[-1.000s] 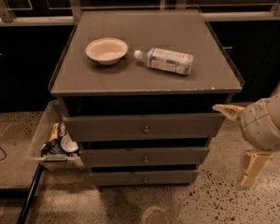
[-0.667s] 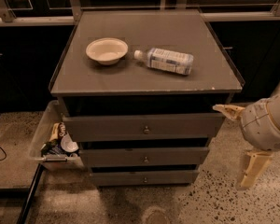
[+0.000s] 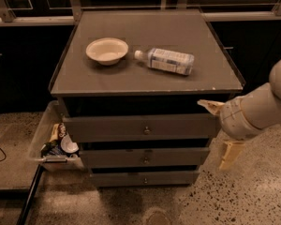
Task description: Open top drawer
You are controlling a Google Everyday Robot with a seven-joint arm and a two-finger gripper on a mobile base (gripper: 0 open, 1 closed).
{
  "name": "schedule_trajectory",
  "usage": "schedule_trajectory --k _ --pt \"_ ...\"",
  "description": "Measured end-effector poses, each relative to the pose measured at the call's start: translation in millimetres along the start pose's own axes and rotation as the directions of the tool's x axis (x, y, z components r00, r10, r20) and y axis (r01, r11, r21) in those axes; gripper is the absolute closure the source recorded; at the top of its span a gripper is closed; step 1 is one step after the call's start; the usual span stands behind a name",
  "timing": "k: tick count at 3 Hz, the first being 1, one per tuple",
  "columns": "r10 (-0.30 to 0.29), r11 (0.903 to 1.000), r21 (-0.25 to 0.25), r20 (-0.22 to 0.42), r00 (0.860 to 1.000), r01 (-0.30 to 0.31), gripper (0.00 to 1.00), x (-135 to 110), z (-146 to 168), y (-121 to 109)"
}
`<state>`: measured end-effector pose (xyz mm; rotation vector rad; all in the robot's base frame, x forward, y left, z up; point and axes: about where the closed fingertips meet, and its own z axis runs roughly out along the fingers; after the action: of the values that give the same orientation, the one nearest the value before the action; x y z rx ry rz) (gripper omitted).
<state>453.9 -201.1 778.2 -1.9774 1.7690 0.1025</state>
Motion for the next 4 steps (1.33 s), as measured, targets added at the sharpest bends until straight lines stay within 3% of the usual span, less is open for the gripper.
schedule_trajectory --k 1,2,3,4 --pt "-0.028 0.9992 0.029 0.023 0.999 0.028 0.0 7 32 -28" --pt "-0.021 0.9997 0.016 0.036 0.999 0.021 0.0 16 63 -44" --pt "0.037 0.9988 -0.033 0.049 0.998 -0.035 0.0 38 97 -52" --pt "0.037 0.9988 -0.033 0.049 0.998 -0.035 0.0 38 97 -52"
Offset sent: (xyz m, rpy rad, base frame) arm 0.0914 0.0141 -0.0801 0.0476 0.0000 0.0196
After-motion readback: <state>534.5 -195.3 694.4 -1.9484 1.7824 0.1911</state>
